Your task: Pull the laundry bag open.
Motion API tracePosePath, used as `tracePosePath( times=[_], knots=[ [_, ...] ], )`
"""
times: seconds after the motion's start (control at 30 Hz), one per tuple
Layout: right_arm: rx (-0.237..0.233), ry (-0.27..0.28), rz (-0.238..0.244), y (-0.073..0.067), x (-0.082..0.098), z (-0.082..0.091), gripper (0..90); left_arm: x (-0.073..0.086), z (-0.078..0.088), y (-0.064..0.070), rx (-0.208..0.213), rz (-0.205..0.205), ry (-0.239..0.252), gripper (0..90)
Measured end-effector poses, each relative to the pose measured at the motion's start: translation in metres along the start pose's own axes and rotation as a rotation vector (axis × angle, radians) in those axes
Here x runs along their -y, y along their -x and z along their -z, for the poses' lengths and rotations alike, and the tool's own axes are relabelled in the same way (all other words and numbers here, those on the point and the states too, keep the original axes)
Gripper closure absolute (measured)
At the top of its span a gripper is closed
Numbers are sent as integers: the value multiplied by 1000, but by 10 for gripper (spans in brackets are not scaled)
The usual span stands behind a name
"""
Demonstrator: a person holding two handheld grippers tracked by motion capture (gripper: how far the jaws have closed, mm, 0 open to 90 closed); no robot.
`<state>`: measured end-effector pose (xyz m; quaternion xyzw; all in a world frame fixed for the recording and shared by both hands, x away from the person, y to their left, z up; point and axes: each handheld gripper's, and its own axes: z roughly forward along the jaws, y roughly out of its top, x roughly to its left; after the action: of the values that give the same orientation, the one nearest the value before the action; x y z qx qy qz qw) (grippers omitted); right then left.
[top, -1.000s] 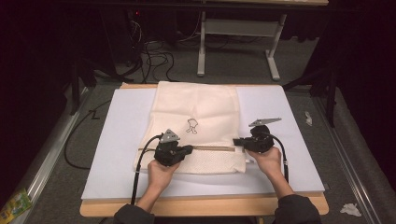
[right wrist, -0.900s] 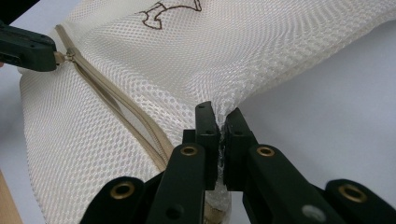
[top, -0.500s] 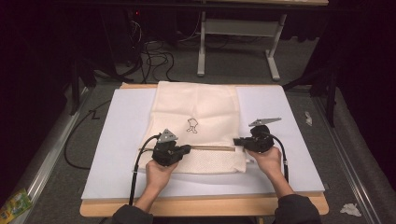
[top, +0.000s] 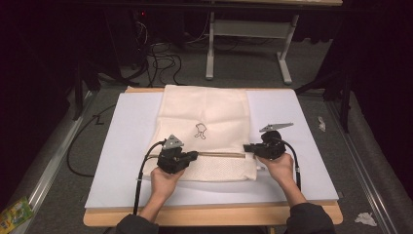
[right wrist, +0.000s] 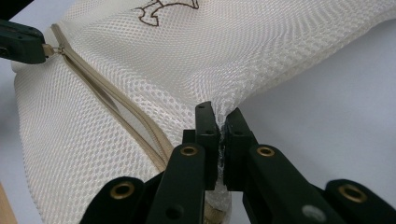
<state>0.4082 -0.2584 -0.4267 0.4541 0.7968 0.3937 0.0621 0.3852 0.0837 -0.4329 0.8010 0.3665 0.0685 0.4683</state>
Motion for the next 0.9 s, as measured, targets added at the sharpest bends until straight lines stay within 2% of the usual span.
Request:
tracePosePath(
  times=[0.53,0.9],
  knots=[
    [12,7,6,1,0,1,889,2,9,-6,-20,7,11,870],
    [11,8,8,1,0,1,889,3,10,-7,-17,9,13,870]
  ],
)
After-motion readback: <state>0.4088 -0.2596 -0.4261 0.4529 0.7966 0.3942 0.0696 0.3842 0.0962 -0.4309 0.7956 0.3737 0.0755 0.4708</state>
